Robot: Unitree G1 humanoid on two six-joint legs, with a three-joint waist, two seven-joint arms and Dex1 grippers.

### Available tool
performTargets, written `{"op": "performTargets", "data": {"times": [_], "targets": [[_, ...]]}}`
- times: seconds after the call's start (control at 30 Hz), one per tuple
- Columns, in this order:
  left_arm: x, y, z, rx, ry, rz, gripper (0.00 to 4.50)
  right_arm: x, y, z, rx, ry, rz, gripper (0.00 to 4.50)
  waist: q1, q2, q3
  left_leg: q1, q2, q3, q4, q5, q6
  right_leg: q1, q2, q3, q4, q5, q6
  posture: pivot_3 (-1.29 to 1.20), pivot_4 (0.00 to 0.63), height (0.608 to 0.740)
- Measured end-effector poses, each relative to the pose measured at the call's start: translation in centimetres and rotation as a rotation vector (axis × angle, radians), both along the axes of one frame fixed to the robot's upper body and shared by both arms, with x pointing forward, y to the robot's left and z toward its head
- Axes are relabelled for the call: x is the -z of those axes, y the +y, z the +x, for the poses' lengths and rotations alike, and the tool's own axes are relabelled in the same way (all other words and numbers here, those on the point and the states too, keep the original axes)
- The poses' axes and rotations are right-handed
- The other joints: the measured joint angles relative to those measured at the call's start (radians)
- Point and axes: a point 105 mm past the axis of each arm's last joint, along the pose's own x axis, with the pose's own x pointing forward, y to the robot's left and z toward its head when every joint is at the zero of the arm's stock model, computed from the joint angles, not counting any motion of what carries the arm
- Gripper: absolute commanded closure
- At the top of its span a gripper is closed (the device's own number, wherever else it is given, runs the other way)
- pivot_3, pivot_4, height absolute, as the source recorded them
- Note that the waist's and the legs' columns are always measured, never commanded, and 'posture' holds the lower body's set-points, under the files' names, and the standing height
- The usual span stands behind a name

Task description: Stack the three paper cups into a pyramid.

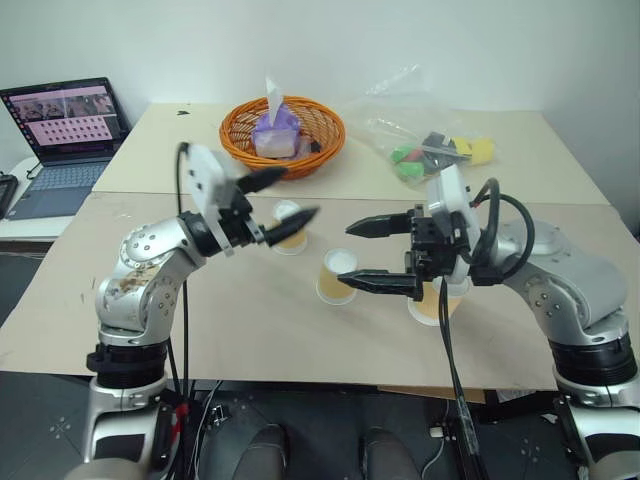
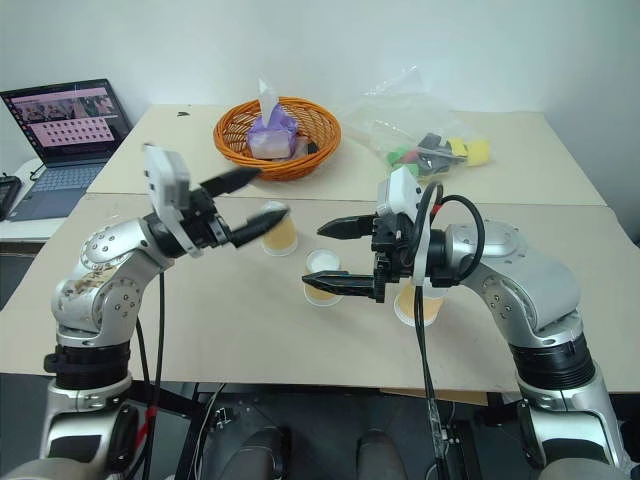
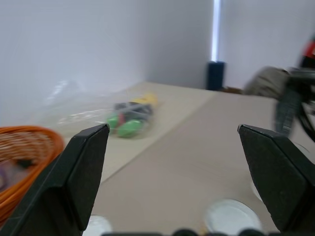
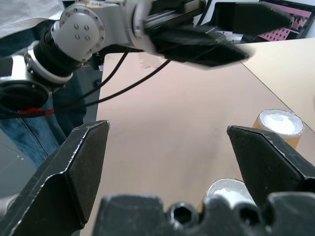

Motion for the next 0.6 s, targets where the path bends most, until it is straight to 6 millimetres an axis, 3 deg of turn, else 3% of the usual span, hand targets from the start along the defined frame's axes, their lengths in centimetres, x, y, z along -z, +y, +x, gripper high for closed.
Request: {"op": "performTargets", "data": {"times": [0.07,0.13,0.17,0.27,0.4,0.6], "targets": [[2.0,1.7,1.1,-0.181,0.059,-0.04,0.03,0.0,0.0,0.1,0.002,0.0,-0.001,0.0,-0.001,0.0,0.0,0.0,0.0,0.0,0.0,0.0,0.0,-0.001,0.0,0.0,0.0,0.0,0.0,0.0,0.15,0.74],[5.5,3.1,1.4,-0.355,0.135,-0.019,0.03,0.1,-0.1,0.2,0.003,0.003,0.0,0.0,-0.001,0.0,0.0,-0.001,0.0,0.001,0.0,0.0,0.0,-0.001,0.0,0.001,0.0,0.0,0.0,0.0,0.15,0.74],[7.7,3.1,1.4,-0.395,0.183,0.017,0.03,0.2,-0.1,0.3,0.004,0.004,0.0,0.0,0.001,0.0,0.0,-0.001,0.0,0.0,0.0,0.0,0.0,-0.001,0.0,0.001,0.0,0.0,0.0,0.0,0.15,0.74],[11.5,1.5,1.4,-0.379,0.275,0.068,0.03,0.2,0.1,0.2,-0.004,0.004,0.002,0.0,0.012,0.0,0.0,-0.001,-0.001,0.0,0.0,0.0,0.0,-0.001,0.0,0.0,0.0,0.0,0.0,0.0,0.15,0.74],[12.3,-0.1,1.8,-0.31,0.275,0.093,0.03,0.1,0.2,0.2,-0.01,0.0,0.003,0.0,0.023,0.0,0.0,-0.001,-0.001,0.001,0.0,0.0,0.0,-0.001,0.0,0.0,0.0,0.0,-0.001,0.0,0.15,0.74],[13.1,0.3,3.2,-0.265,0.293,0.152,0.03,0.1,0.2,0.1,-0.006,-0.009,0.003,0.0,0.022,0.0,0.0,-0.001,-0.001,0.001,0.0,0.0,0.0,-0.001,0.0,0.0,0.0,0.0,-0.001,0.0,0.15,0.74]]}}
